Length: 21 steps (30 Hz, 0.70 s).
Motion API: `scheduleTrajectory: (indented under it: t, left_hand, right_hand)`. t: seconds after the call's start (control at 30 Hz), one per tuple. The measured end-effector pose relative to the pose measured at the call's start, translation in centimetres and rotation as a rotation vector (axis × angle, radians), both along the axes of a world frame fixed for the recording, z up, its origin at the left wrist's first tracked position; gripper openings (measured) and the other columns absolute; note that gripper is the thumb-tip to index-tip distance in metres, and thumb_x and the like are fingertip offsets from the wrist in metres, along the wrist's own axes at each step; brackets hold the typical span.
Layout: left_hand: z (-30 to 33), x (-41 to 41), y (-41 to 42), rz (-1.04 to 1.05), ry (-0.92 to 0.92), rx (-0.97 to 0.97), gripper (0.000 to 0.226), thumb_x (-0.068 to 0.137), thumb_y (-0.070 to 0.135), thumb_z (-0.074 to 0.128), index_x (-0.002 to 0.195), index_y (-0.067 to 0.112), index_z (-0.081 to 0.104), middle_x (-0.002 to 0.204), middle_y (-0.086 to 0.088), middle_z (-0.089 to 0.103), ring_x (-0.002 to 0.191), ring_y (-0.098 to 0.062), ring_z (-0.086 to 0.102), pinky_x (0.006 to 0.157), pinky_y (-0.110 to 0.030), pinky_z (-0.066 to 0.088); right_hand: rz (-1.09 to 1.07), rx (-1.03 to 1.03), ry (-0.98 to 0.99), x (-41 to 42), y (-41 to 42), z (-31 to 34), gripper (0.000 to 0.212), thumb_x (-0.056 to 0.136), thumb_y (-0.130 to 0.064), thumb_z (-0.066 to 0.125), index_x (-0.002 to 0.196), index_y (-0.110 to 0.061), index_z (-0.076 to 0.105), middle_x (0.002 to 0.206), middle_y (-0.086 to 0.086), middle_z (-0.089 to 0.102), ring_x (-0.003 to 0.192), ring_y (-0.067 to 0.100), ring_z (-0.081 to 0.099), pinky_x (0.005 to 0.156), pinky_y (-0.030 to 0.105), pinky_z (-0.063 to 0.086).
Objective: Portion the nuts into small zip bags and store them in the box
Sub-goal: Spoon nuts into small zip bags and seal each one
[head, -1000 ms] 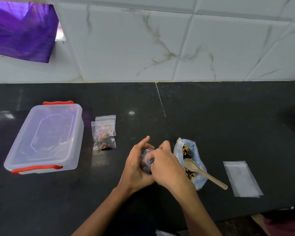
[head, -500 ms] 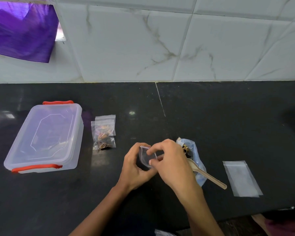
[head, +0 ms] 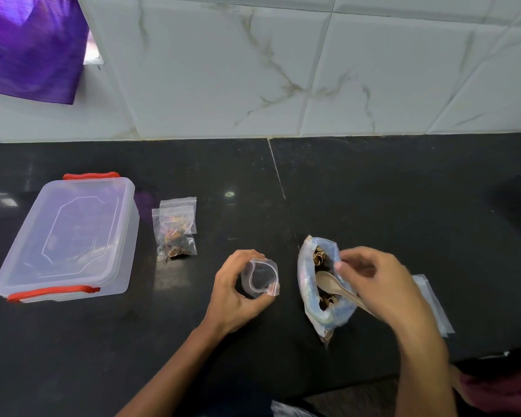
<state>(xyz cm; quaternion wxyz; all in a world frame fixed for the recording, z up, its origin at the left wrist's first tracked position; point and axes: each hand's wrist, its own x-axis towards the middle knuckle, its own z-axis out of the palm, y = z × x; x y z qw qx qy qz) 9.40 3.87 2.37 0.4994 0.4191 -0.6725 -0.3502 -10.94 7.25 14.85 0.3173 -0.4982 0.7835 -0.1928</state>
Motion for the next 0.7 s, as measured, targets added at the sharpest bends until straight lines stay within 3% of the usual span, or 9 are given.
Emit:
scheduleTrajectory:
  t: [0.13, 0.2, 0.3, 0.47, 0.57, 0.7]
  left_hand:
    - [0.1, -0.8, 0.0, -0.001, 0.024, 0.017, 0.035, 0.069, 0.023, 0.078, 0.099, 0.024, 0.062, 0.101, 0.013, 0.061, 0.097, -0.014, 0.063, 0.081, -0.023, 0.051]
    - [-0.1, -1.3, 0.0, 0.009, 0.043, 0.051, 0.04, 0.068, 0.027, 0.078, 0.103, 0.02, 0.06, 0.101, 0.011, 0.062, 0.093, -0.015, 0.064, 0.078, -0.023, 0.052]
    - [-0.5, -2.0, -0.1, 0.008, 0.056, 0.108, 0.047, 0.067, 0.03, 0.079, 0.107, 0.019, 0.058, 0.102, 0.008, 0.061, 0.092, -0.02, 0.064, 0.075, -0.034, 0.055]
    - [-0.4, -3.0, 0.0, 0.011, 0.052, 0.108, 0.046, 0.067, 0.033, 0.078, 0.106, 0.021, 0.058, 0.103, 0.009, 0.06, 0.095, -0.019, 0.062, 0.075, -0.042, 0.056]
    - [-0.3, -3.6, -0.2, 0.005, 0.074, 0.127, 0.046, 0.067, 0.033, 0.078, 0.106, 0.019, 0.058, 0.103, 0.007, 0.06, 0.094, -0.022, 0.063, 0.074, -0.046, 0.056]
    - [-0.3, -4.6, -1.2, -0.028, 0.095, 0.145, 0.045, 0.066, 0.033, 0.08, 0.105, 0.022, 0.059, 0.109, 0.008, 0.059, 0.099, -0.023, 0.062, 0.077, -0.046, 0.056]
  right_hand:
    - [-0.065, 0.327, 0.171, -3.8, 1.2, -1.2, 0.053, 0.088, -0.045, 0.06, 0.135, -0.026, 0.045, 0.138, 0.003, 0.049, 0.122, 0.022, 0.05, 0.093, 0.039, 0.047]
    - [-0.078, 0.439, 0.129, -4.7, 1.5, -1.8, 0.06, 0.088, -0.043, 0.062, 0.14, -0.023, 0.039, 0.141, 0.007, 0.046, 0.125, 0.024, 0.048, 0.098, 0.038, 0.042]
    - [-0.113, 0.482, -0.003, -5.4, 1.8, -2.6, 0.061, 0.088, -0.037, 0.064, 0.141, -0.022, 0.037, 0.133, 0.008, 0.052, 0.119, 0.023, 0.052, 0.095, 0.037, 0.042]
    - [-0.173, 0.298, -0.134, -5.4, 1.9, -3.6, 0.039, 0.089, -0.029, 0.064, 0.125, -0.021, 0.053, 0.095, -0.001, 0.062, 0.083, 0.011, 0.06, 0.065, 0.025, 0.045]
    - [-0.229, 0.084, -0.151, -4.8, 1.6, -4.0, 0.021, 0.091, -0.029, 0.06, 0.11, -0.02, 0.064, 0.086, -0.005, 0.062, 0.077, 0.009, 0.06, 0.063, 0.022, 0.045]
    - [-0.252, -0.183, -0.006, -3.0, 1.8, -4.4, 0.013, 0.092, -0.022, 0.057, 0.098, -0.018, 0.069, 0.07, -0.009, 0.062, 0.062, 0.002, 0.056, 0.049, 0.011, 0.038]
